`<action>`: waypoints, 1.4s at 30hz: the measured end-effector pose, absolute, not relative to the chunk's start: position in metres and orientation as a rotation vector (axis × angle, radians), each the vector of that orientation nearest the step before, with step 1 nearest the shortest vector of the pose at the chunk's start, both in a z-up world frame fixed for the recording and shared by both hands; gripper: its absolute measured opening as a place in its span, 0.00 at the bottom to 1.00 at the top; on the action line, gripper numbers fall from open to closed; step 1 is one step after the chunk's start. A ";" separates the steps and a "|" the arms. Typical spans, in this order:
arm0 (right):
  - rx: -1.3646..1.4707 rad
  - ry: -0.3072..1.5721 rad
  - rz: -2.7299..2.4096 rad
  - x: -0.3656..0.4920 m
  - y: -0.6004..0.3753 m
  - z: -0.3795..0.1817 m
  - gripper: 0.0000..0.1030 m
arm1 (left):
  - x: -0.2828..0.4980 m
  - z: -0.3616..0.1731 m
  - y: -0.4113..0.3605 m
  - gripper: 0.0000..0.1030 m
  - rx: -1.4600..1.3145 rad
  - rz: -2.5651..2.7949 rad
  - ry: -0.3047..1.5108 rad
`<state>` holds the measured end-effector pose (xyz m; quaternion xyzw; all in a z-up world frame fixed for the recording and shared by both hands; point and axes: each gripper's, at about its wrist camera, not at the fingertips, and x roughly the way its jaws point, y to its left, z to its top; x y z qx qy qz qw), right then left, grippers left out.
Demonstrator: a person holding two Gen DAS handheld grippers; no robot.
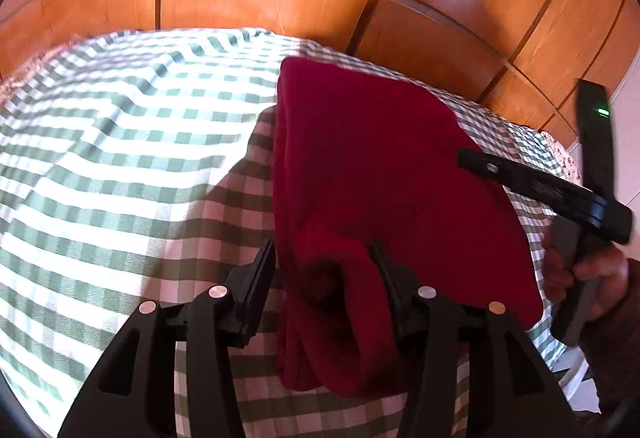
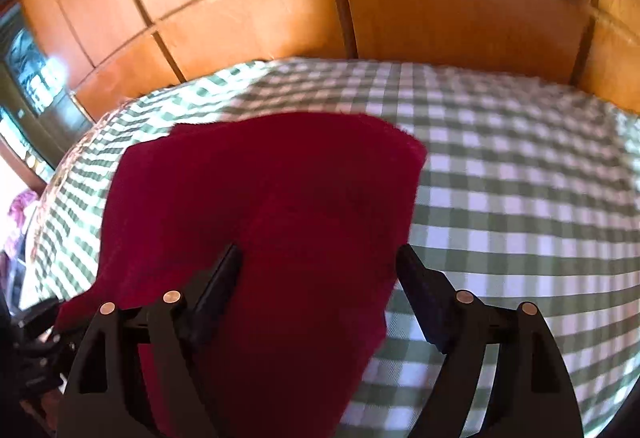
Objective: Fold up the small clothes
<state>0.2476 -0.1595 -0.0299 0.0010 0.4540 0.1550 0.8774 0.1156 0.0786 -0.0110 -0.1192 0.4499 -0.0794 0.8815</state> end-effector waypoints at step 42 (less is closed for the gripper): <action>-0.001 0.957 0.376 0.111 -0.162 -0.031 0.81 | 0.073 -0.004 0.072 0.66 -0.161 -0.011 0.899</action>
